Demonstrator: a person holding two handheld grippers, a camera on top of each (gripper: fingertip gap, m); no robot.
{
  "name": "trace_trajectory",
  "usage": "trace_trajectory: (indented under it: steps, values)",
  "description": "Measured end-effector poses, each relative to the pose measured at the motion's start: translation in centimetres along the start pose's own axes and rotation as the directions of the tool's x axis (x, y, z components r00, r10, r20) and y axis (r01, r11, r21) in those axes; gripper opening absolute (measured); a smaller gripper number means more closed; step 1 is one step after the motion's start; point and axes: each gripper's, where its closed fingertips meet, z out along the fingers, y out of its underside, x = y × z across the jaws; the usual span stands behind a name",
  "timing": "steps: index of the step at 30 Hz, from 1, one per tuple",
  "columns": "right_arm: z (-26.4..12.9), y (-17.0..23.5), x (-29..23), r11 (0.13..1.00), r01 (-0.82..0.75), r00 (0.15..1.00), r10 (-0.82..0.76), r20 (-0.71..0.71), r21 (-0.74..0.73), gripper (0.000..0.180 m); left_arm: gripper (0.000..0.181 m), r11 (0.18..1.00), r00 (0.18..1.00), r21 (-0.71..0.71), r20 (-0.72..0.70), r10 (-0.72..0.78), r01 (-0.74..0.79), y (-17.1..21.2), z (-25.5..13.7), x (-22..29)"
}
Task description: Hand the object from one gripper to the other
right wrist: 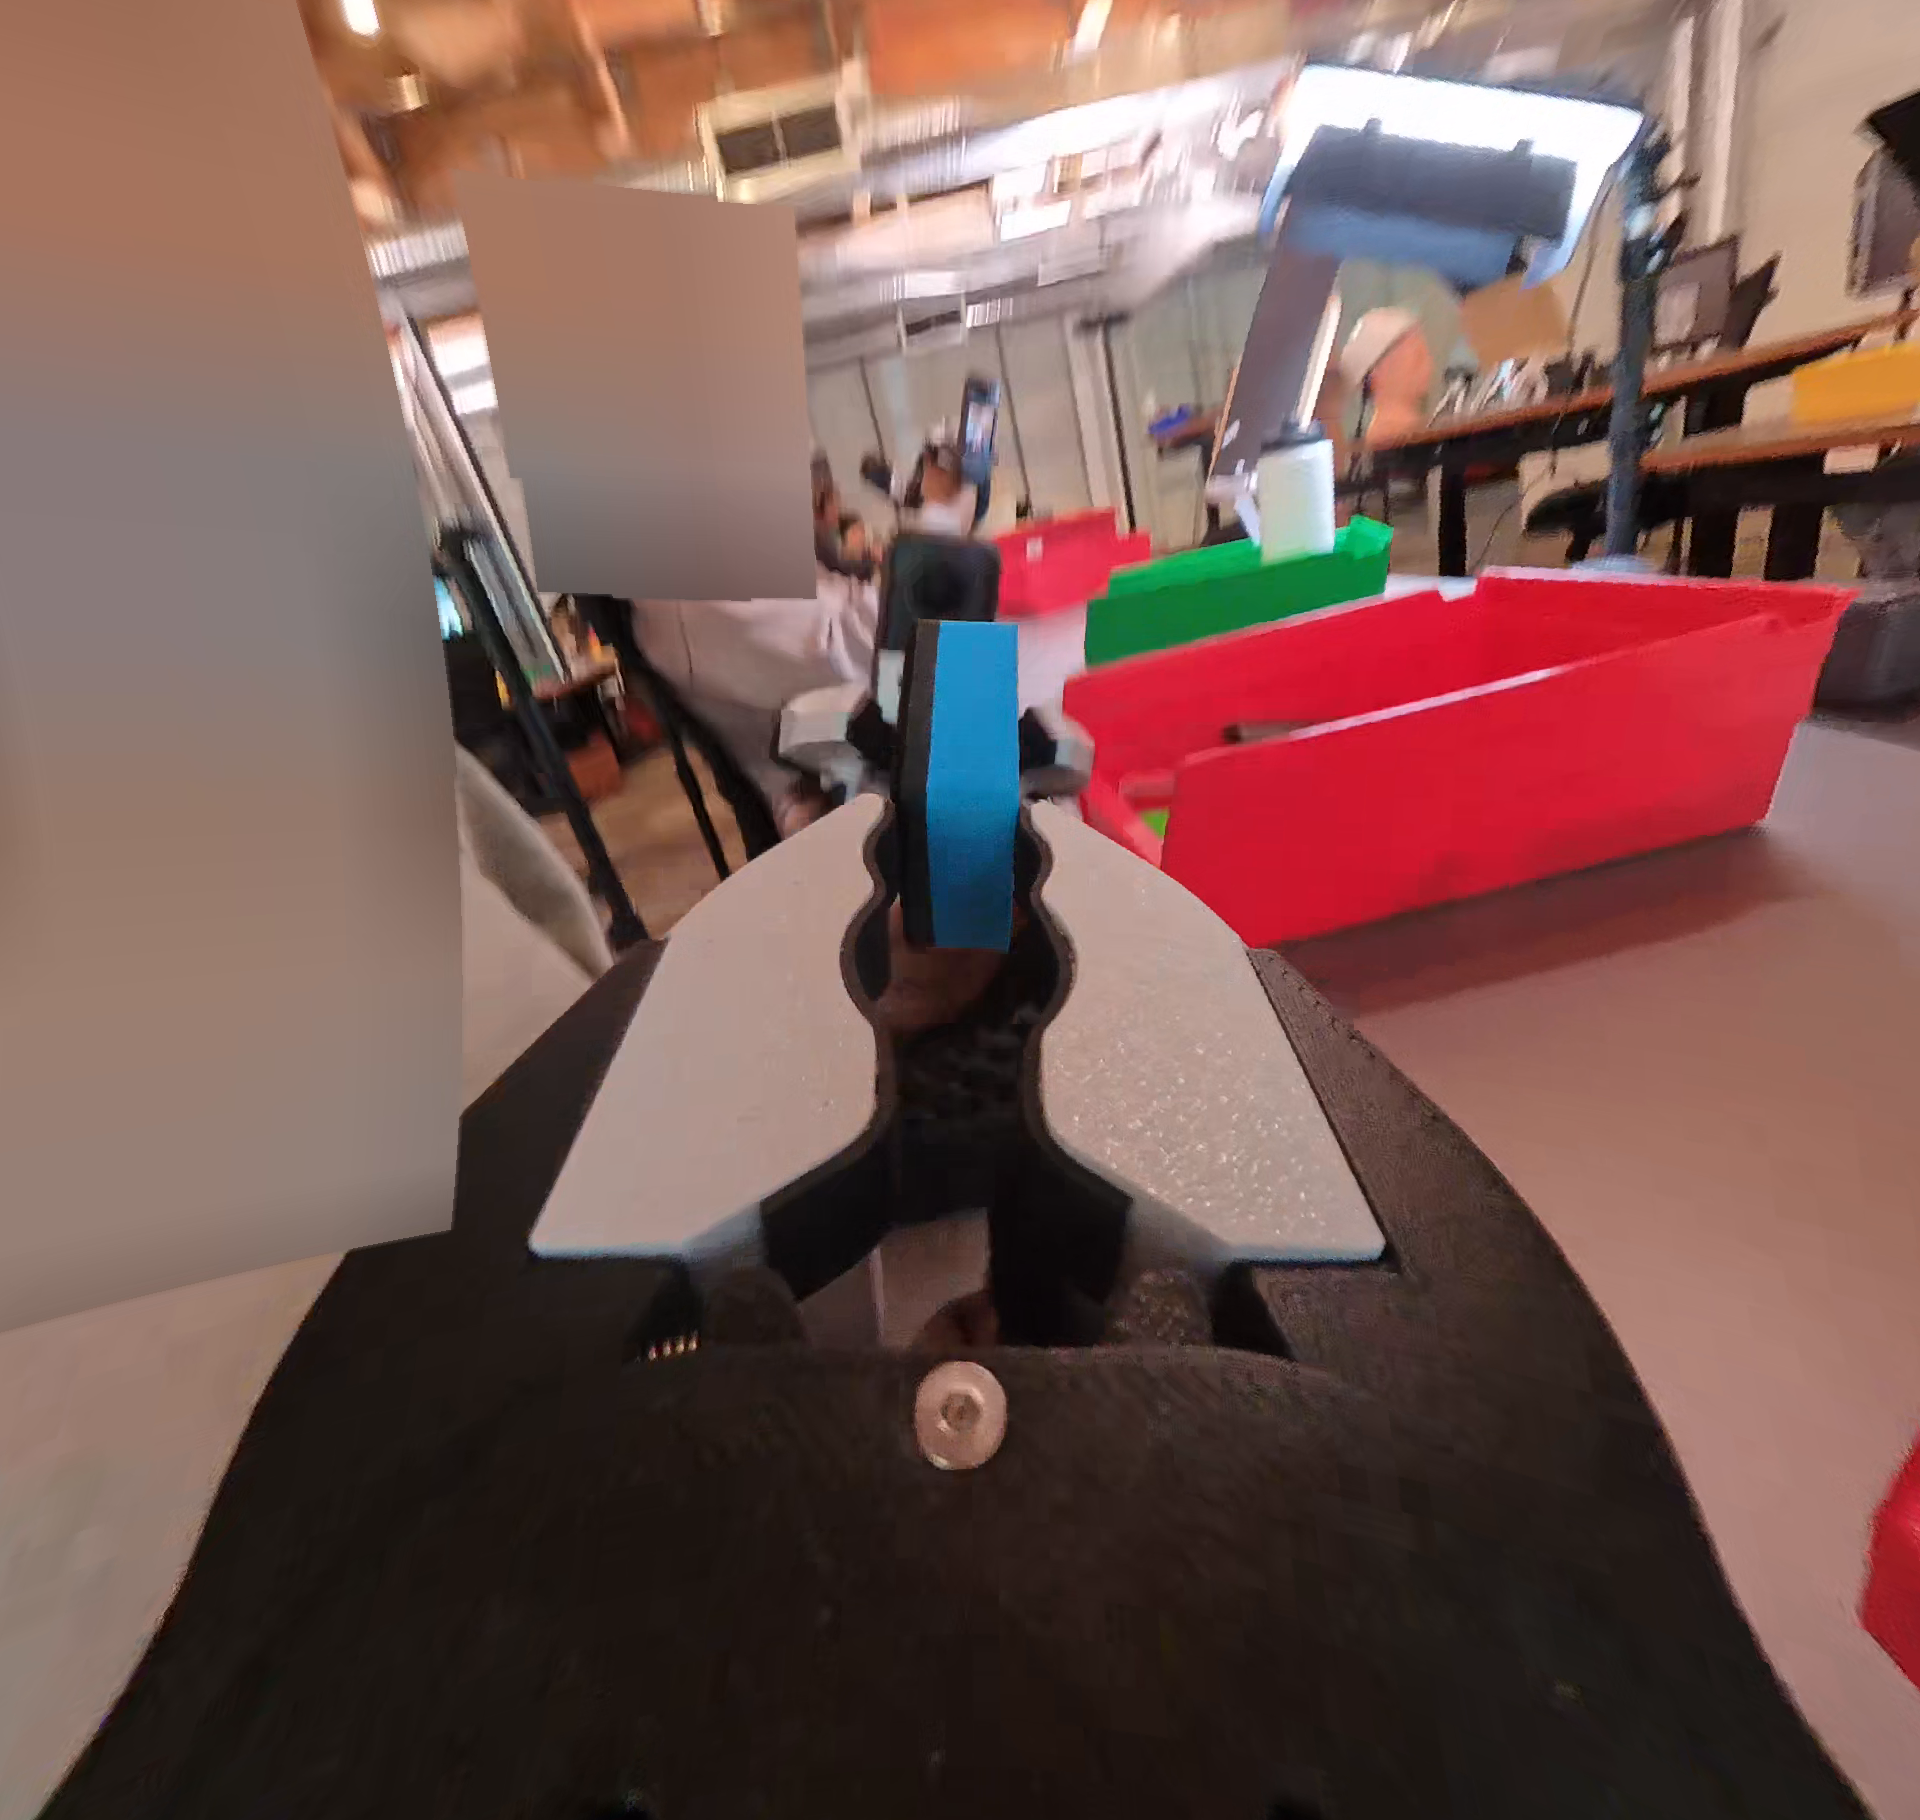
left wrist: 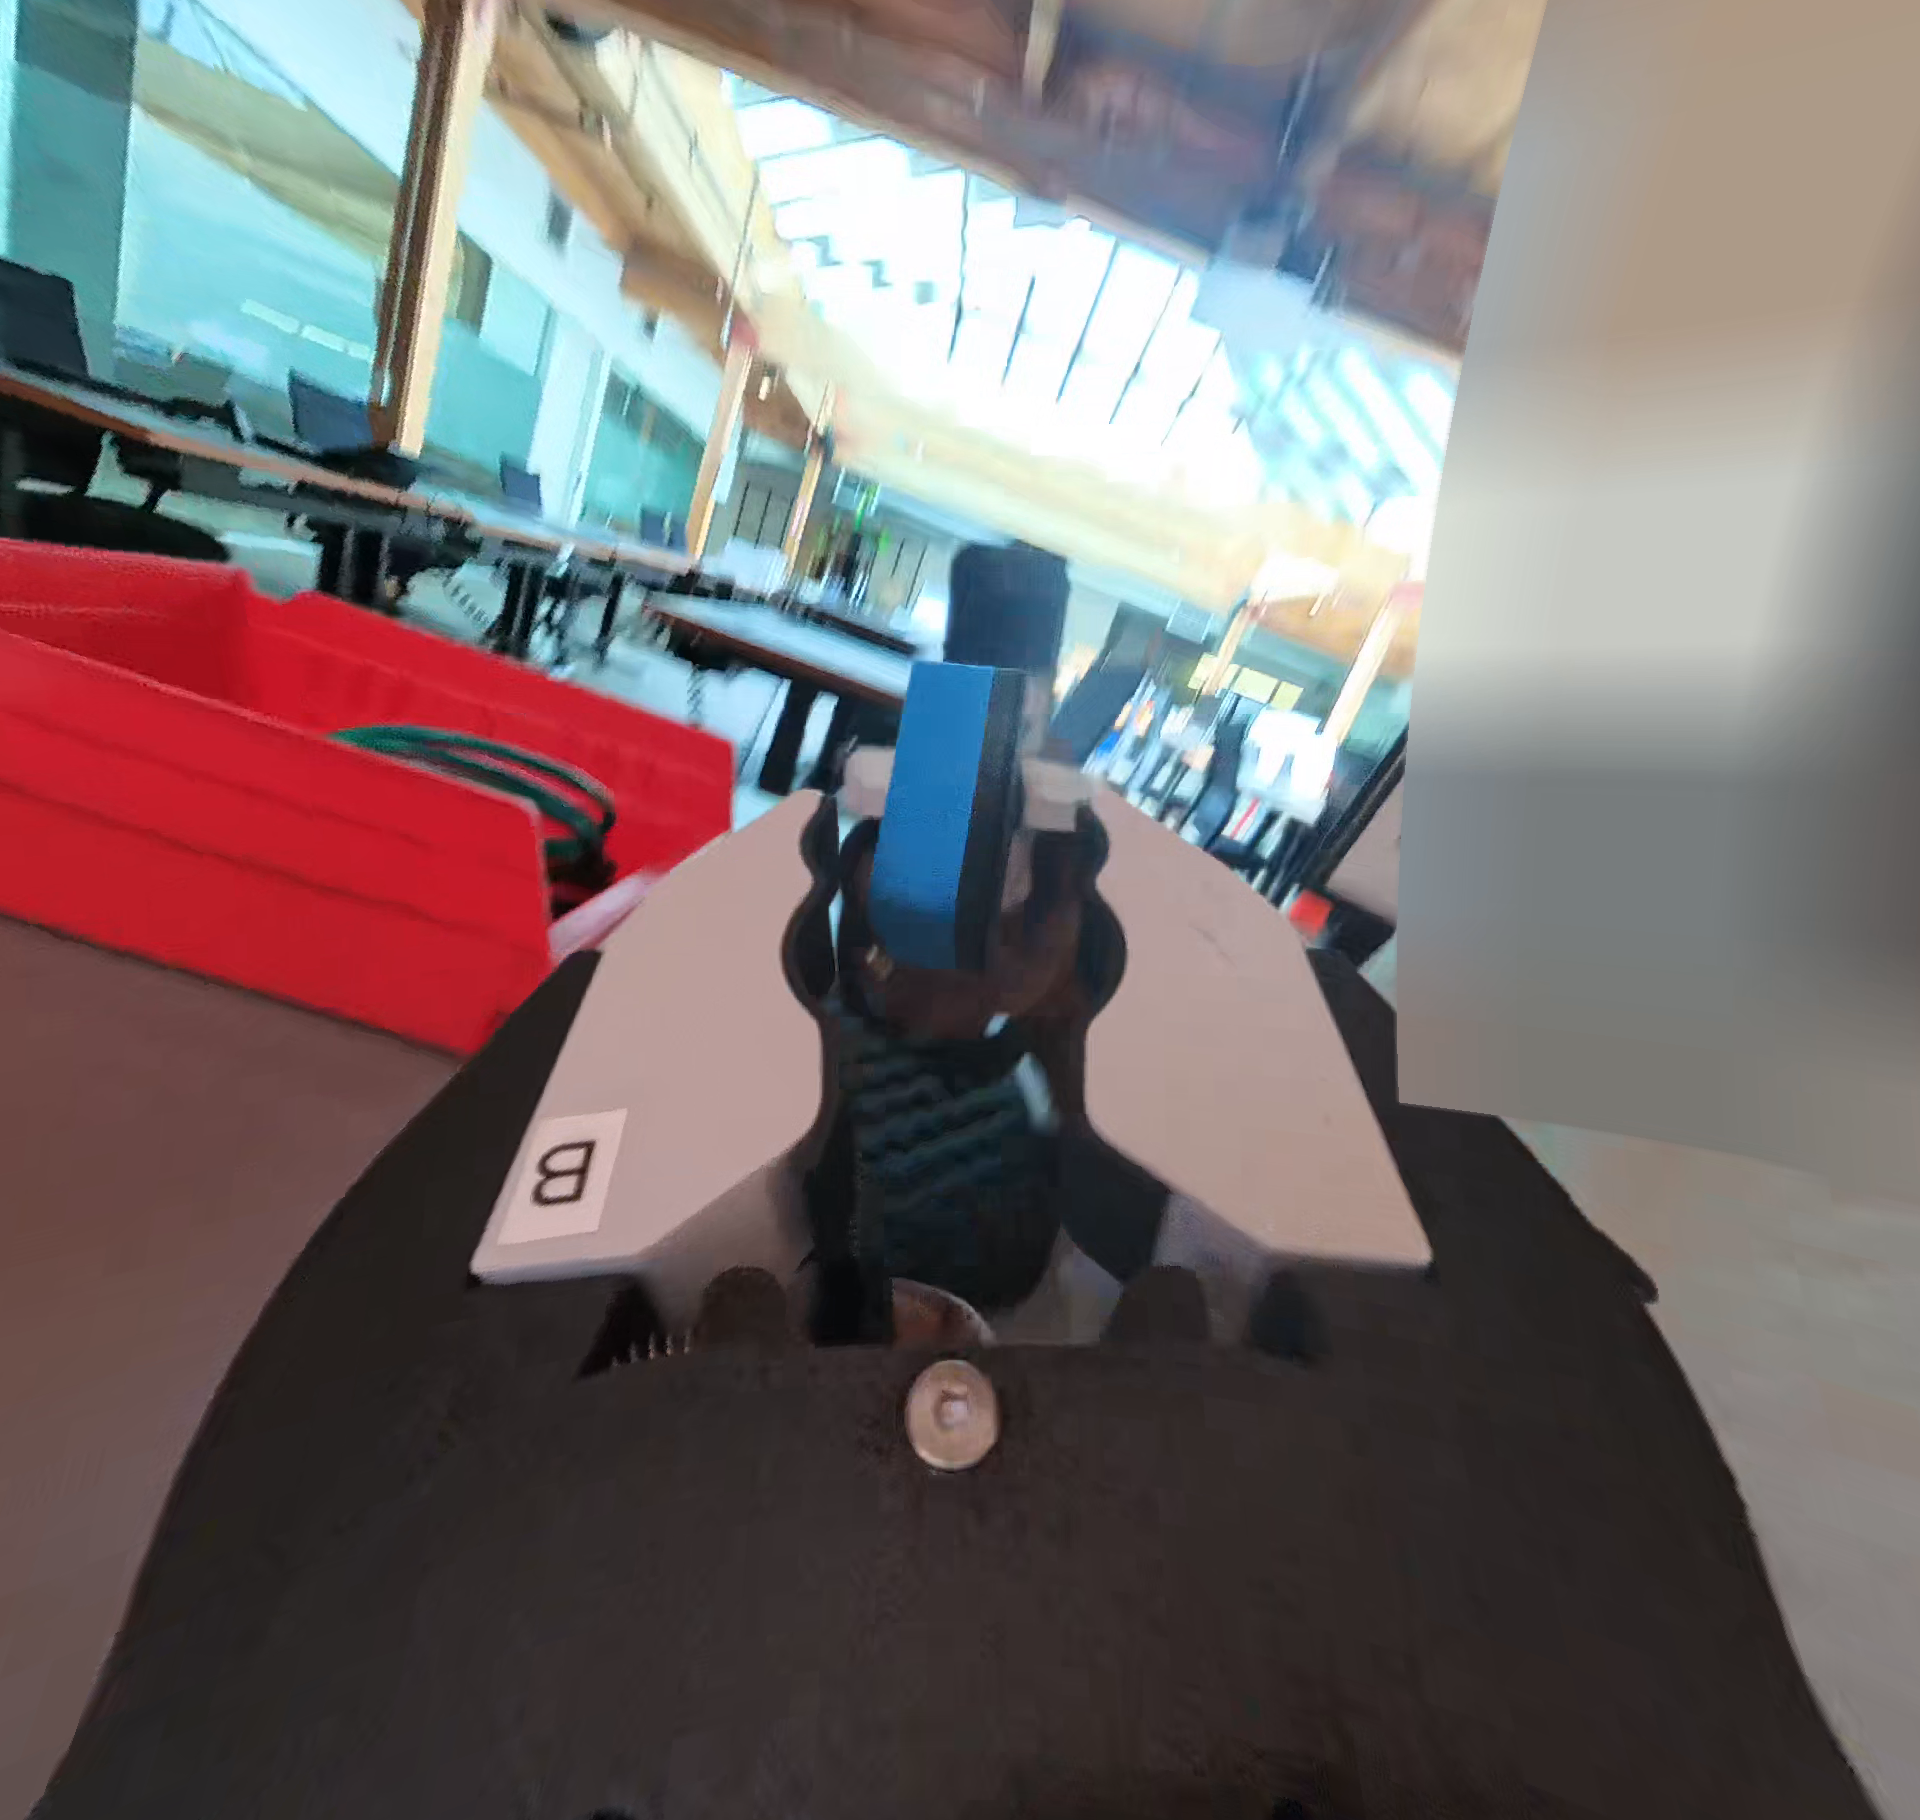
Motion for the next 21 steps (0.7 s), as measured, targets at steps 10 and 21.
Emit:
trace_trajectory:
  steps: [10,21]
  values:
    - [-0.9,4.0,-0.8,0.935,0.113,0.993,-0.111,0.027,-0.337,0.02,0.043,0.927,0.981,-0.328,-0.003,0.193,-0.184,2.9,-1.4,0.7]
    - [-0.1,2.1,-1.3,0.971,0.139,0.99,-0.134,0.038,-0.196,0.023,0.021,0.966,0.983,-0.181,-0.019,0.185,-0.185,1.5,-0.7,1.0]
